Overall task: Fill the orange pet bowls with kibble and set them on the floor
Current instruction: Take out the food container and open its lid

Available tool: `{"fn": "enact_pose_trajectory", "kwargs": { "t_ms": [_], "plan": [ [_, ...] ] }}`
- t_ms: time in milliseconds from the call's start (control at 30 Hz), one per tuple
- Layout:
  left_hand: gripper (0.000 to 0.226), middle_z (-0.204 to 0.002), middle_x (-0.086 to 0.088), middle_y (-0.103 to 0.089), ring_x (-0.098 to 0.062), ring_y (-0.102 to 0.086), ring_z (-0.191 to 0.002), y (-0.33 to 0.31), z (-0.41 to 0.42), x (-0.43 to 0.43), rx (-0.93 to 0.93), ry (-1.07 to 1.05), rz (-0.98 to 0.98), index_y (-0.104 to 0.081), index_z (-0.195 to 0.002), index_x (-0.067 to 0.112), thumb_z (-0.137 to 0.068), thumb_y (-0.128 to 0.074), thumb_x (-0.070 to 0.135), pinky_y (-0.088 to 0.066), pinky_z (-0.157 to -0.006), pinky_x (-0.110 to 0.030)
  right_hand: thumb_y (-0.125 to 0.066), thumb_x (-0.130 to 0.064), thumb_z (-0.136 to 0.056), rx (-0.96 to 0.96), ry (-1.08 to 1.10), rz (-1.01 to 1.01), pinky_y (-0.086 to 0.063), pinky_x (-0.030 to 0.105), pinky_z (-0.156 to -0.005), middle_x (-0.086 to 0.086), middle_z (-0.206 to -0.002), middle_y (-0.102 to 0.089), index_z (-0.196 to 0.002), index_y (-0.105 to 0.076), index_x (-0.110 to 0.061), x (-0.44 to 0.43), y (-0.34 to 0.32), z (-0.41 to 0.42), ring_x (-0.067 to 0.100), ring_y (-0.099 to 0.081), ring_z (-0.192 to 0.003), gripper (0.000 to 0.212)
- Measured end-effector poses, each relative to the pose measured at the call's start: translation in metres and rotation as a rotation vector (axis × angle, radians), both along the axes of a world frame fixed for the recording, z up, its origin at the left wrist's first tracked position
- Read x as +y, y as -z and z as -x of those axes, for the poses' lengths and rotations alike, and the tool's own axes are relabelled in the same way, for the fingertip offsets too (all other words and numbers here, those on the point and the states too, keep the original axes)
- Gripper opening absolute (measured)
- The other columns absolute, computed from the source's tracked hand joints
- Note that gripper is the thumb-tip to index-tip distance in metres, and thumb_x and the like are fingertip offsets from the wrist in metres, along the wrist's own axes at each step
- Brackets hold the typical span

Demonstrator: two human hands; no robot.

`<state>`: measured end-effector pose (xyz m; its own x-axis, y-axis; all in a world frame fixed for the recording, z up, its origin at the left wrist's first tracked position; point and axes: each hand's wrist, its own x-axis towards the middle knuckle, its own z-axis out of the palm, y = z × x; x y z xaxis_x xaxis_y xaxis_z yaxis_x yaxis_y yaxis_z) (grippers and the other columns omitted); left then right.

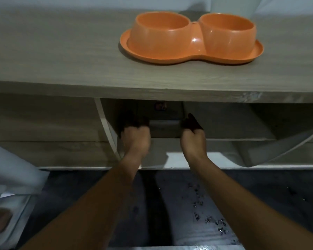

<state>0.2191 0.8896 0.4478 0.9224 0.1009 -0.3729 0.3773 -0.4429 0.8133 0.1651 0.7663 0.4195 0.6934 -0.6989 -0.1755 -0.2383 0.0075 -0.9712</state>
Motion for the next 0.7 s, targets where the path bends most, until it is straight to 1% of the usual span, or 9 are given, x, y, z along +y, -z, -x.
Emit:
{"fn": "enact_pose_trajectory", "kwargs": {
  "t_ms": [100, 167, 267, 333, 400, 433, 500, 600, 700],
  "plan": [
    [0.045, -0.130, -0.023, -0.055, -0.041, -0.056, -0.113, 0.002, -0.010, -0.001, 0.044, -0.048, 0.014, -0.053, -0.134, 0.002, -0.096, -0.046, 0.025, -0.049, -0.097, -0.046, -0.051, -0.020, -0.105, -0.012, -0.035, -0.040, -0.033, 0.027, -0.118, 0.000, -0.151, -0.055, -0.150, -0.053, -0.017, 0.002, -0.001, -0.003, 0.019, -0.047, -0.141, 0.044],
    [0.041, -0.122, -0.021, -0.060, -0.038, -0.060, -0.107, 0.002, -0.008, -0.001, 0.036, -0.062, 0.053, -0.055, -0.127, 0.001, -0.097, -0.048, 0.027, -0.051, -0.092, -0.044, -0.051, -0.019, -0.105, 0.008, -0.045, -0.038, -0.035, 0.031, -0.118, 0.003, -0.147, -0.059, -0.147, -0.056, -0.013, 0.006, 0.001, 0.000, 0.020, -0.050, -0.138, 0.043],
    [0.020, -0.086, -0.007, -0.058, -0.019, -0.053, -0.071, -0.008, 0.011, 0.003, -0.033, -0.074, 0.129, -0.053, -0.098, 0.007, -0.099, -0.052, 0.027, -0.039, -0.059, -0.029, -0.051, -0.022, -0.104, 0.049, -0.056, -0.046, -0.041, 0.029, -0.103, 0.003, -0.132, -0.065, -0.138, -0.062, -0.008, 0.014, -0.006, 0.015, 0.024, -0.056, -0.129, 0.037],
    [0.020, -0.080, -0.004, -0.057, -0.017, -0.051, -0.068, -0.015, 0.025, 0.011, -0.084, -0.050, 0.192, -0.054, -0.085, 0.013, -0.098, -0.056, 0.028, -0.036, -0.057, -0.027, -0.054, -0.030, -0.104, 0.056, -0.039, -0.085, -0.042, 0.033, -0.108, 0.002, -0.136, -0.063, -0.142, -0.058, -0.012, 0.018, -0.013, 0.031, 0.022, -0.056, -0.130, 0.042],
    [0.015, -0.083, 0.002, -0.063, -0.016, -0.059, -0.077, -0.021, 0.042, 0.019, -0.139, 0.003, 0.263, -0.059, -0.085, 0.018, -0.097, -0.059, 0.028, -0.045, -0.065, -0.024, -0.056, -0.032, -0.104, 0.024, -0.011, -0.123, -0.040, 0.034, -0.115, 0.001, -0.139, -0.061, -0.146, -0.054, -0.012, 0.023, -0.023, 0.050, 0.017, -0.056, -0.130, 0.047],
    [0.008, -0.091, 0.002, -0.069, -0.015, -0.065, -0.086, -0.025, 0.053, 0.024, -0.157, 0.009, 0.313, -0.065, -0.095, 0.019, -0.097, -0.060, 0.026, -0.050, -0.076, -0.026, -0.058, -0.032, -0.103, 0.006, -0.004, -0.116, -0.041, 0.033, -0.113, 0.001, -0.133, -0.063, -0.142, -0.058, -0.011, 0.026, -0.028, 0.062, 0.015, -0.058, -0.125, 0.044],
    [0.021, -0.107, 0.000, -0.074, -0.015, -0.069, -0.100, -0.034, 0.079, 0.037, -0.172, 0.002, 0.381, -0.068, -0.116, 0.018, -0.095, -0.062, 0.020, -0.053, -0.092, -0.031, -0.062, -0.030, -0.101, 0.006, 0.000, -0.094, -0.044, 0.028, -0.100, 0.000, -0.112, -0.065, -0.122, -0.066, -0.013, 0.033, -0.042, 0.087, 0.011, -0.059, -0.106, 0.028],
    [0.035, -0.112, 0.005, -0.073, -0.009, -0.068, -0.105, -0.067, 0.122, 0.057, -0.169, -0.030, 0.328, -0.065, -0.129, 0.017, -0.094, -0.064, 0.018, -0.052, -0.094, -0.029, -0.064, -0.019, -0.100, 0.017, -0.003, -0.125, -0.048, 0.022, -0.085, -0.005, -0.099, -0.071, -0.111, -0.072, -0.007, 0.048, -0.079, 0.131, 0.005, -0.063, -0.090, 0.019],
    [0.033, -0.104, 0.005, -0.075, -0.009, -0.070, -0.098, -0.109, 0.150, 0.073, -0.191, -0.086, 0.252, -0.069, -0.125, 0.018, -0.092, -0.066, 0.021, -0.055, -0.093, -0.037, -0.065, -0.017, -0.098, 0.017, -0.017, -0.159, -0.054, 0.023, -0.091, -0.003, -0.110, -0.077, -0.119, -0.074, -0.014, 0.064, -0.134, 0.165, 0.006, -0.070, -0.102, 0.023]
  ]
}}
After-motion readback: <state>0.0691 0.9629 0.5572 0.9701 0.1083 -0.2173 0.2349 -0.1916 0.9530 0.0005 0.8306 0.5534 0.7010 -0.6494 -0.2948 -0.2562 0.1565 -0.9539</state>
